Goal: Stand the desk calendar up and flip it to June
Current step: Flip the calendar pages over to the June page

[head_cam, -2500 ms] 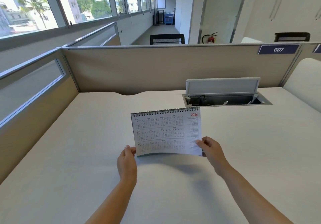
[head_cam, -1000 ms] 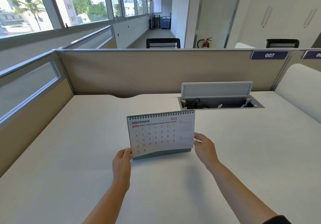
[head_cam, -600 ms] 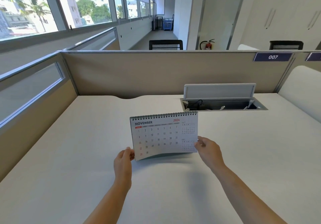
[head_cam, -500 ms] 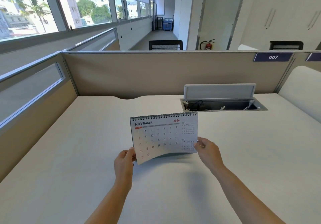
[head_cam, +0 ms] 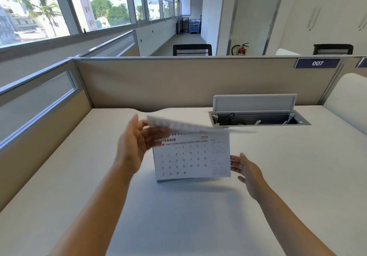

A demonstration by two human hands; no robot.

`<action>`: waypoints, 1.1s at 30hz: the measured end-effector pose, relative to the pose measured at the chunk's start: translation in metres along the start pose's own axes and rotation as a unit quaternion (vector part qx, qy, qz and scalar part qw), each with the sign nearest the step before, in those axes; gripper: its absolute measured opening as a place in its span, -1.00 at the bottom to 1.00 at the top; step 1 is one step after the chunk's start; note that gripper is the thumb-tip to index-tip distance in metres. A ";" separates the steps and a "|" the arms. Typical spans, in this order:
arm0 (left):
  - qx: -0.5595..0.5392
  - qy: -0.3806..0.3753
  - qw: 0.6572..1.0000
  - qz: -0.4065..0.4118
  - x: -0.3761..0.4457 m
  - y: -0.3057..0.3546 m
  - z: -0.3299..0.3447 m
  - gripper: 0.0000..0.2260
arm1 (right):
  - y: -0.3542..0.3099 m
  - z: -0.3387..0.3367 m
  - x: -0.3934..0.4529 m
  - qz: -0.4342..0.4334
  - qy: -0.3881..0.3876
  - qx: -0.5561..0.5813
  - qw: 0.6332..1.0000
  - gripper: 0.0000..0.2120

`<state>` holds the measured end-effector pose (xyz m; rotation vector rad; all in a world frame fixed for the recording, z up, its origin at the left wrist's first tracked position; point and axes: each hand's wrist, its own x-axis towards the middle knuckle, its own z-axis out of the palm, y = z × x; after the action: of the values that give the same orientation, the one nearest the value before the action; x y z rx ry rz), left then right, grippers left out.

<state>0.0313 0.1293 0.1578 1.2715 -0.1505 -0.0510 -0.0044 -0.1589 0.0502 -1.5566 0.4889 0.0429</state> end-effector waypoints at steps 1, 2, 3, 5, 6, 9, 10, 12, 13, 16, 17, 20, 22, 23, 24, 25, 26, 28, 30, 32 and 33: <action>-0.002 0.000 1.000 0.001 0.008 0.007 0.000 -0.48 | -0.001 0.002 -0.001 -0.005 -0.005 -0.015 1.000 -0.66; -0.002 0.004 1.000 0.005 0.016 0.012 0.001 -0.43 | -0.001 0.003 -0.003 -0.018 -0.010 -0.028 0.999 -0.72; 0.000 0.009 1.000 0.009 0.022 0.015 0.003 -0.41 | -0.002 0.003 -0.005 -0.034 -0.015 -0.035 0.999 -0.78; 0.013 0.024 1.000 0.009 0.030 0.014 0.005 -0.43 | -0.001 0.005 -0.006 -0.056 -0.018 -0.040 0.997 -0.85; 0.021 0.034 0.999 0.007 0.032 0.012 0.006 -0.44 | -0.001 0.006 -0.006 -0.062 -0.013 -0.040 0.997 -0.86; 0.030 0.067 0.997 -0.001 0.032 -0.003 0.004 -0.46 | -0.001 0.005 -0.004 -0.056 0.001 -0.042 0.998 -0.84; 0.029 0.082 0.996 0.003 0.030 -0.009 0.001 -0.48 | -0.003 0.005 -0.004 -0.050 0.000 -0.044 0.998 -0.81; 0.028 0.121 0.992 0.020 0.025 -0.020 -0.007 -0.56 | -0.009 0.004 -0.006 -0.036 -0.009 -0.042 0.998 -0.78; 0.032 0.145 0.989 0.026 0.023 -0.027 -0.013 -0.59 | -0.013 0.003 -0.007 -0.032 -0.015 -0.036 0.999 -0.76; 0.042 0.193 0.980 -0.002 0.016 -0.047 -0.030 -0.62 | -0.033 -0.003 -0.010 -0.064 -0.051 0.005 0.997 -0.70; 0.045 0.197 0.979 -0.023 0.013 -0.054 -0.033 -0.61 | -0.041 -0.005 -0.011 -0.086 -0.069 0.018 0.994 -0.70; 0.065 0.190 0.976 -0.079 0.007 -0.069 -0.036 -0.60 | -0.071 -0.007 -0.013 -0.123 -0.082 0.087 0.985 -0.72; 0.071 0.175 0.977 -0.095 0.002 -0.076 -0.034 -0.61 | -0.091 -0.005 -0.010 -0.115 -0.080 0.146 0.979 -0.75; 0.078 0.160 0.979 -0.096 0.000 -0.079 -0.031 -0.60 | -0.101 -0.003 -0.007 -0.106 -0.082 0.163 0.977 -0.77; 0.085 0.145 0.981 -0.095 -0.002 -0.081 -0.029 -0.59 | -0.108 -0.001 -0.005 -0.098 -0.084 0.176 0.976 -0.77; 0.090 0.136 0.982 -0.092 -0.004 -0.083 -0.027 -0.60 | -0.115 0.002 -0.003 -0.094 -0.084 0.184 0.975 -0.76; 0.093 0.133 0.983 -0.090 -0.005 -0.084 -0.025 -0.62 | -0.119 0.005 -0.001 -0.095 -0.080 0.186 0.975 -0.74; 0.099 0.136 0.982 -0.083 -0.007 -0.084 -0.021 -0.65 | -0.125 0.011 0.002 -0.110 -0.067 0.167 0.978 -0.74; 0.105 0.143 0.981 -0.079 -0.007 -0.084 -0.019 -0.65 | -0.127 0.018 0.005 -0.125 -0.047 0.130 0.982 -0.80; 0.111 0.148 0.980 -0.076 -0.007 -0.086 -0.018 -0.65 | -0.127 0.024 0.009 -0.137 -0.027 0.098 0.985 -0.85; 0.114 0.150 0.979 -0.074 -0.007 -0.087 -0.018 -0.65 | -0.126 0.026 0.010 -0.145 -0.022 0.085 0.986 -0.84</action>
<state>0.0308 0.1214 0.0687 1.5019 0.2043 0.0313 0.0535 -0.1409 0.1644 -1.4427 0.2203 -0.1835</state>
